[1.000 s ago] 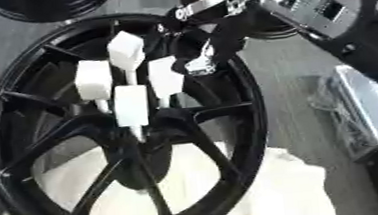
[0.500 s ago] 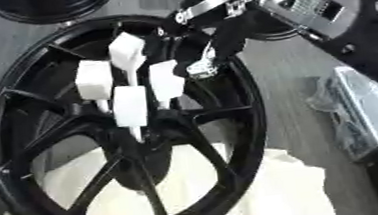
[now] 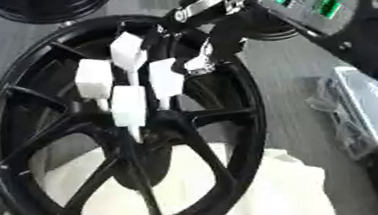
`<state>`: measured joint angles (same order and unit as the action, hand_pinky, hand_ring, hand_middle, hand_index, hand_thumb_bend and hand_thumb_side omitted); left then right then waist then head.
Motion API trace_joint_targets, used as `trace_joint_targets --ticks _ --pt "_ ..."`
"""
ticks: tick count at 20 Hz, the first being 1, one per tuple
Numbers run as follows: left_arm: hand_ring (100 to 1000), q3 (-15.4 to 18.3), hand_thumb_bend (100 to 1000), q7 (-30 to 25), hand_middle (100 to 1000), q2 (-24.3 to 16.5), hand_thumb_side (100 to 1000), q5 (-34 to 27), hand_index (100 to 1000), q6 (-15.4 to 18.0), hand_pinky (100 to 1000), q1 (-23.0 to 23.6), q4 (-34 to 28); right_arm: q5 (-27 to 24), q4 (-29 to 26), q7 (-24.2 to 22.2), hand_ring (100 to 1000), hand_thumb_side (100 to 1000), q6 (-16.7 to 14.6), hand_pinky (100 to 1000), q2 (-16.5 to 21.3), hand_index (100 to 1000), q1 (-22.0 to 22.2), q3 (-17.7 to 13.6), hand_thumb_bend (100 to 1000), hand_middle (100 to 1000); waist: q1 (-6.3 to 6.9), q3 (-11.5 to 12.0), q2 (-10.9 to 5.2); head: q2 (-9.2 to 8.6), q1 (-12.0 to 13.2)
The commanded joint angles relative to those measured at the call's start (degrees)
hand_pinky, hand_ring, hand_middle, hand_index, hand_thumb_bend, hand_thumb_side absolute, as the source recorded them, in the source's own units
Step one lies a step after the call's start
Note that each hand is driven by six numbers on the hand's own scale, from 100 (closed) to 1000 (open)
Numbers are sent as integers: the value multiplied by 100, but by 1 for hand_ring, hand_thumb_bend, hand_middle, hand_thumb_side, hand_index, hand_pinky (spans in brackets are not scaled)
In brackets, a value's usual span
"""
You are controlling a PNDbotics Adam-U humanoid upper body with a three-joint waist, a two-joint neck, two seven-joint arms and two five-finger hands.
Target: Pull the pin out of the wheel hub.
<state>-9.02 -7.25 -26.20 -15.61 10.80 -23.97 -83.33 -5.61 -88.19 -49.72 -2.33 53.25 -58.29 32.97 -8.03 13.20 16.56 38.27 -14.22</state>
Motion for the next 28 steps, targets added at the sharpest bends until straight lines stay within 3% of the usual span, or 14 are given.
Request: trace_joint_targets --ticks 1,11,20,28 --pt "972 19 417 -15 787 -149 726 5 699 -1 846 -50 -88 70 47 -13 862 531 -39 1000 86 981 -125 -22 100 795 36 3 -144 21 -19" --pt "974 15 416 -37 789 -154 728 3 699 -10 846 -53 -92 121 144 -52 863 624 -19 1000 18 951 -151 39 100 793 31 9 -145 24 -14" --pt "976 12 415 -60 790 -163 730 4 699 -10 846 -51 -93 -5 53 -212 869 608 -112 1000 66 965 -108 44 100 803 23 10 -150 35 -8" --pt "978 9 414 -65 790 -165 730 6 699 -17 846 -53 -97 227 143 -225 871 587 -217 1000 35 975 -111 139 100 803 22 13 -151 47 -16"
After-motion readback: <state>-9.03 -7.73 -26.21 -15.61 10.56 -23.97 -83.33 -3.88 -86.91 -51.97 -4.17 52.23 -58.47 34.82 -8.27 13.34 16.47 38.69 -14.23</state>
